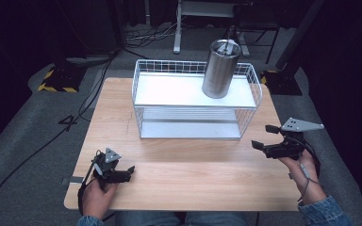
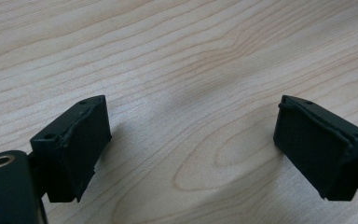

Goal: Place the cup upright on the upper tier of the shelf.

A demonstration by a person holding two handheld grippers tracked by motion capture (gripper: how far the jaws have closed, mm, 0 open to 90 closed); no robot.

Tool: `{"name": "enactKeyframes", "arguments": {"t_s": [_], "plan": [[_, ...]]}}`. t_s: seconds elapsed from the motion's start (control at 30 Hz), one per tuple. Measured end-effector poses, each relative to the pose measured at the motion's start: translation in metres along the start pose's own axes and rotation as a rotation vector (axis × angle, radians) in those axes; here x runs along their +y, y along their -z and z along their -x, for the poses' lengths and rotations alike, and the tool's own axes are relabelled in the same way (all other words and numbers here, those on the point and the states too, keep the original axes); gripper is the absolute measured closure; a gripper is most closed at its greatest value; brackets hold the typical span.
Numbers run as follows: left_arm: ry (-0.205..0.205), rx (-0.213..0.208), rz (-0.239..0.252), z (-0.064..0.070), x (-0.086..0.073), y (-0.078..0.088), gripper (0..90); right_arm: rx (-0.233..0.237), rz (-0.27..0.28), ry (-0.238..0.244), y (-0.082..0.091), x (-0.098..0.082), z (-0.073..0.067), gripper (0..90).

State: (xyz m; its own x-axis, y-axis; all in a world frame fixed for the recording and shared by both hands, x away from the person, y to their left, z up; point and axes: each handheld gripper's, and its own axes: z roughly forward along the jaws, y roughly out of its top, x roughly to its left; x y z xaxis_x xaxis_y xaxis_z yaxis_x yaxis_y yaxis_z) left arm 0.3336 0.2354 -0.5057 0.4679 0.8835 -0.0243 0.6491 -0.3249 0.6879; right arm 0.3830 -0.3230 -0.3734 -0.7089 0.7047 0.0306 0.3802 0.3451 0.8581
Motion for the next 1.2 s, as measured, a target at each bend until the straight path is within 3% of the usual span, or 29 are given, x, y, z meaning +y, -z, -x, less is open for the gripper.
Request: {"name": "enactKeyframes", "arguments": {"t_s": [0.27, 0.77, 1.2], "plan": [[-0.001, 0.0, 0.0, 0.0, 0.0, 0.0, 11.3, 0.019, -0.037, -0.031, -0.011, -0.025, -0.001, 11.8], [0.0, 0.0, 0.0, 0.0, 0.0, 0.0, 11.3, 0.033, -0.113, -0.039, -0.027, -0.065, -0.003, 14.1], [-0.001, 0.0, 0.0, 0.0, 0.0, 0.0, 11.3, 0.037, -0.148, -0.057, -0.038, -0.089, -0.008, 14.3]]}}
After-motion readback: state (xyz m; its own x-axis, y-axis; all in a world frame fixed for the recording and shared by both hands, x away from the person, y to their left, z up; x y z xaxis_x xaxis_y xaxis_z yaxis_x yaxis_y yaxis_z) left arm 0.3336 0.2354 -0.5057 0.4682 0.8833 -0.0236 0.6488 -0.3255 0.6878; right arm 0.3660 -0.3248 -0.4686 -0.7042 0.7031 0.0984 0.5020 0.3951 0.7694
